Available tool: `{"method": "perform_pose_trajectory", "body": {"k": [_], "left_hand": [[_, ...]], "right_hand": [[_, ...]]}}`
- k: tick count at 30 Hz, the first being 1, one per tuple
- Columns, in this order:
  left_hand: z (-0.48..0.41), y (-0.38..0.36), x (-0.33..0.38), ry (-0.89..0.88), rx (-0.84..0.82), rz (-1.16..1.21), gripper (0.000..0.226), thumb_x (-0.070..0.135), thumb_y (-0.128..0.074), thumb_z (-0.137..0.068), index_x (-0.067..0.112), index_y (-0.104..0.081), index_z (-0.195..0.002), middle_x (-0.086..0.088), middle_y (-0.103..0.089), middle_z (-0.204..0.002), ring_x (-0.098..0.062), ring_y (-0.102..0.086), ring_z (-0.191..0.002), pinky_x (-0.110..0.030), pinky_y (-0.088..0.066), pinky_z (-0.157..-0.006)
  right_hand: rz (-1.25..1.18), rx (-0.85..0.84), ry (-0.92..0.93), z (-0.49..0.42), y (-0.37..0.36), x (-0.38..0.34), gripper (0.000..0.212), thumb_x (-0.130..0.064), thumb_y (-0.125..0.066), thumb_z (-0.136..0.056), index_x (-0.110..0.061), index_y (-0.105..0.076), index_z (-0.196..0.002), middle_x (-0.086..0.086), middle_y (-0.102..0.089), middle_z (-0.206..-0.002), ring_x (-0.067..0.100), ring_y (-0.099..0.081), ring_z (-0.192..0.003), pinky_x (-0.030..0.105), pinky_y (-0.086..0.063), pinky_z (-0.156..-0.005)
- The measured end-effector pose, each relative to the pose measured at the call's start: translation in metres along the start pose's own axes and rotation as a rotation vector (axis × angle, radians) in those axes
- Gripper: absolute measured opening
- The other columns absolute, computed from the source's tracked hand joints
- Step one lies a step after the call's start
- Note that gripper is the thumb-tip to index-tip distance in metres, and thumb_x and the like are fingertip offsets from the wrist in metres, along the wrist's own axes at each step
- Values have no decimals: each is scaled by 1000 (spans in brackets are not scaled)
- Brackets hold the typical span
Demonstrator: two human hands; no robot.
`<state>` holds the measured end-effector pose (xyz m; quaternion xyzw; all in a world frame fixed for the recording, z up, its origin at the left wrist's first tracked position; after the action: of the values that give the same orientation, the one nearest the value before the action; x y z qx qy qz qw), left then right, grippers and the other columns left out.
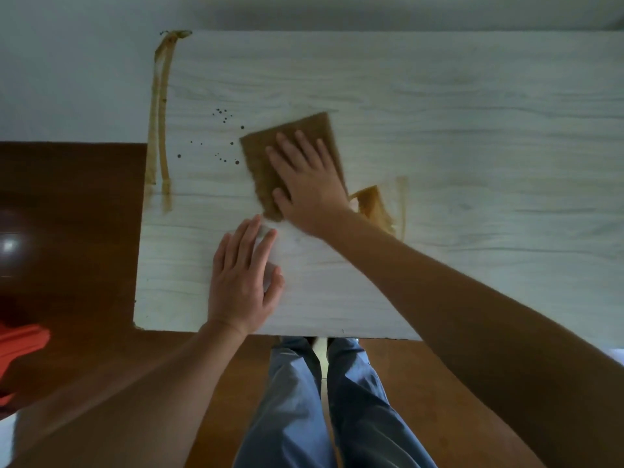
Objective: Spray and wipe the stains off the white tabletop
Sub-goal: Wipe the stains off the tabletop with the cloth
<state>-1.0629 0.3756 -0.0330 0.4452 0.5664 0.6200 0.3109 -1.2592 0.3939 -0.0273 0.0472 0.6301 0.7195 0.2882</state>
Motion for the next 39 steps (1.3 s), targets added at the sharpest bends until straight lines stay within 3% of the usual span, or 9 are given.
{"method": "perform_pose_trajectory", "body": {"k": [5,14,22,29,33,39], "left_hand": [[1,0,-1,3,-19,-10,59,36,-47,-97,10,-47,-151,-17,-38,-163,-33,-30,-155,-53,-23,-127],[1,-3,-3,9,-59,15,60,39,-42,-99,12,-44,-152,-16,-32,-167,-32,-26,-157,-54,-21,-127],[0,-3,-3,13,-68,17,61,41,-39,-100,12,-42,-154,-14,-31,-167,-30,-24,-158,-51,-18,-128],[0,-2,-3,23,-40,56,62,39,-42,-97,8,-49,-151,-16,-34,-166,-32,-28,-156,-53,-20,-128],[-1,-2,-4,26,-60,51,62,41,-39,-99,10,-46,-152,-15,-32,-167,-31,-26,-157,-51,-17,-128],[0,-2,-3,7,-33,29,61,38,-43,-98,11,-46,-152,-16,-34,-166,-32,-28,-156,-52,-20,-128]], "right_hand": [[33,16,68,1,-2,13,71,-52,-38,-98,-24,-21,-161,1,-15,-169,25,-6,-157,45,0,-127],[-1,117,-312,4,41,142,72,-54,-30,-101,-22,-13,-162,4,-8,-170,27,-2,-157,45,2,-127],[-80,124,-509,122,11,124,72,-49,-36,-103,-22,-6,-163,1,0,-171,23,8,-157,44,6,-127],[-94,32,-425,228,-24,71,73,-47,-37,-102,-21,-8,-163,3,-1,-171,24,10,-157,52,-1,-127],[-40,3,-344,190,-20,67,72,-51,-32,-101,-23,-9,-163,4,-2,-171,26,9,-157,53,-1,-126],[-2,44,-271,42,10,77,73,-54,-36,-99,-25,-13,-162,3,-5,-171,27,1,-157,49,3,-126]]}}
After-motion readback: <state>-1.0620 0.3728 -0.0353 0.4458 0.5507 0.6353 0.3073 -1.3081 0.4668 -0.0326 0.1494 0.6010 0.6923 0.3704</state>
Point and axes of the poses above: each hand's wrist, its own z-axis away from the middle knuckle, its own y-axis out of the back of the hand, x = y × z, the point moved 4 cm from there along -z, towards the middle knuckle
